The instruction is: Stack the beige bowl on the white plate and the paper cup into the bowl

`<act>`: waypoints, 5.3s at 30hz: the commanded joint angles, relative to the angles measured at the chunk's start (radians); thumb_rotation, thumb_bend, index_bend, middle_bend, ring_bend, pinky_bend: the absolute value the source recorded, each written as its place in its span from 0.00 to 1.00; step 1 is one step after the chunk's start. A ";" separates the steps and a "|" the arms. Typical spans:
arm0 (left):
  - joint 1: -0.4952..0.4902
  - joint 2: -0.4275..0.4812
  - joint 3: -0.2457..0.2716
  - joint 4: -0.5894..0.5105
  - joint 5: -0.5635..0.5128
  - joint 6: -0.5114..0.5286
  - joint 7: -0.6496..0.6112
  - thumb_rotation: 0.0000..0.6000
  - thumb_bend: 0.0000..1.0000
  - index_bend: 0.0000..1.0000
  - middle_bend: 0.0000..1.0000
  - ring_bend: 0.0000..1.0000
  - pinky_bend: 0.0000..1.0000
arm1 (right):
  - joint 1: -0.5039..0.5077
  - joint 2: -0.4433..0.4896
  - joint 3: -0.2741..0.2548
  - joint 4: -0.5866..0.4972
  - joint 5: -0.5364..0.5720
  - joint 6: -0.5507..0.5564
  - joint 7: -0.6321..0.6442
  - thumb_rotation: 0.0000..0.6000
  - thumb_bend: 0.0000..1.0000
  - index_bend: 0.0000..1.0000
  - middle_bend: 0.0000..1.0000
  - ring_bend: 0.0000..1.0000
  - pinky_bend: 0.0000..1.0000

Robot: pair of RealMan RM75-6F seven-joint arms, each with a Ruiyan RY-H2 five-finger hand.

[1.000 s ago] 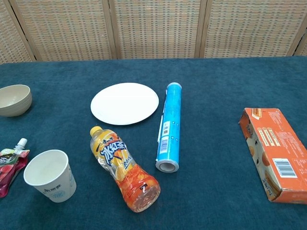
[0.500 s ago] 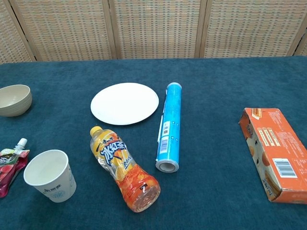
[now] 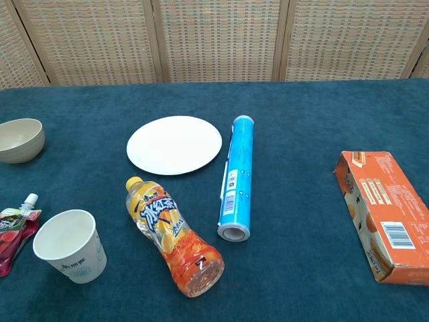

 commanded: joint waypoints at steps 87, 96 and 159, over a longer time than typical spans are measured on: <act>-0.238 -0.255 -0.021 0.151 -0.028 -0.076 0.163 1.00 0.44 0.63 0.00 0.00 0.00 | -0.023 0.027 0.008 0.029 -0.007 0.033 0.141 1.00 0.17 0.00 0.00 0.00 0.00; -0.302 -0.270 -0.045 -0.030 -0.027 -0.062 0.326 1.00 0.44 0.63 0.00 0.00 0.00 | -0.028 0.035 0.010 0.045 -0.003 0.035 0.188 1.00 0.17 0.00 0.00 0.00 0.00; -0.573 -0.653 -0.073 0.244 -0.266 -0.171 0.628 1.00 0.44 0.63 0.00 0.00 0.00 | -0.043 0.063 0.028 0.140 0.035 0.001 0.468 1.00 0.17 0.00 0.00 0.00 0.00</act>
